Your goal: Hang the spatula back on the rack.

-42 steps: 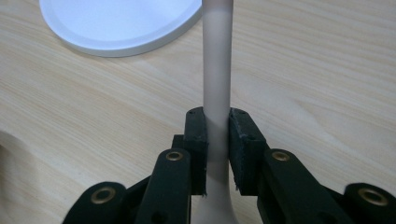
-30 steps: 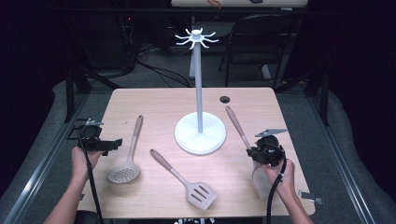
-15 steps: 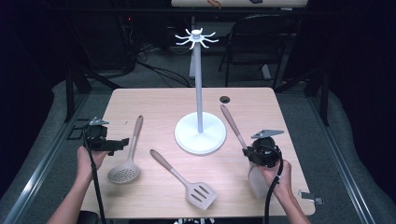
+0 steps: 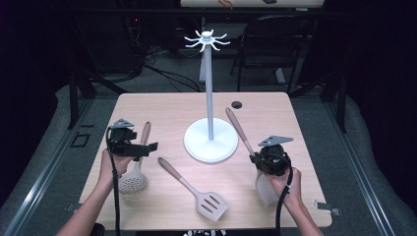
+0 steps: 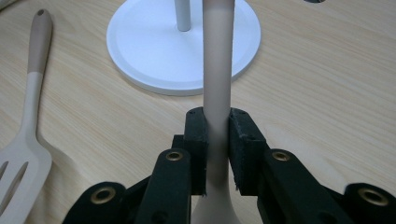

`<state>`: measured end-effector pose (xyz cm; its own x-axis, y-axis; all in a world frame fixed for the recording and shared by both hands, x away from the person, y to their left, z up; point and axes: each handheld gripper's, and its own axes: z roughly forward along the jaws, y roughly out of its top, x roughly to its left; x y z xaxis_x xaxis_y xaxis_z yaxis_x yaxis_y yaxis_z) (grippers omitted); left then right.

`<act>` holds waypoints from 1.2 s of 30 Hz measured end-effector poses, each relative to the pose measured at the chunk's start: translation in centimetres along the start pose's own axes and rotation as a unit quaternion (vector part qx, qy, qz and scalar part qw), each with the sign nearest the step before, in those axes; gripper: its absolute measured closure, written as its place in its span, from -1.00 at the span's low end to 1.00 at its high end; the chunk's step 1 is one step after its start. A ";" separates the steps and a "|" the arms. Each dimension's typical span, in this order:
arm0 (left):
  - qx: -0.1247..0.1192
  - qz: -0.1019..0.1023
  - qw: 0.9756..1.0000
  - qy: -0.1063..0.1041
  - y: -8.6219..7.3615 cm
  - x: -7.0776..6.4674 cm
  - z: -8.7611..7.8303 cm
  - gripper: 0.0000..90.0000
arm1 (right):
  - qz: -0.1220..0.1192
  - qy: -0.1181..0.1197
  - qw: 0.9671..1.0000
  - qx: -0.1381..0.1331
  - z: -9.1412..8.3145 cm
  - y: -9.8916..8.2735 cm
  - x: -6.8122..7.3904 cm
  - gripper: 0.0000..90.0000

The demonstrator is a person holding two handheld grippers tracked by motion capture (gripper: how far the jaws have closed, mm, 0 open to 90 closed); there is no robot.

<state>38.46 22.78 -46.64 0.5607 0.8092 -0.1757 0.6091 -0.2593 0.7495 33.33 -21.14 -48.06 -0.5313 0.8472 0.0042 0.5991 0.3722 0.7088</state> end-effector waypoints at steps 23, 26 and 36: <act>-0.007 0.064 0.994 -0.086 4.2 -7.9 5.1 -0.93 | -0.024 0.016 0.999 -0.026 0.6 1.3 1.7 0.75; -0.004 0.069 0.992 -0.101 4.5 -9.0 5.9 -0.92 | -0.026 0.018 0.999 -0.033 0.6 1.5 2.1 0.75; -0.009 0.074 0.986 -0.147 5.5 -11.8 7.8 -0.92 | -0.036 0.019 0.998 -0.037 0.7 1.9 2.5 0.75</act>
<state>39.54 7.67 -45.42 0.7827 0.5742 -0.2403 0.5005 -0.3511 0.7913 33.55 -18.05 -47.20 -0.5940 0.8041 -0.0232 0.5134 0.4012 0.7586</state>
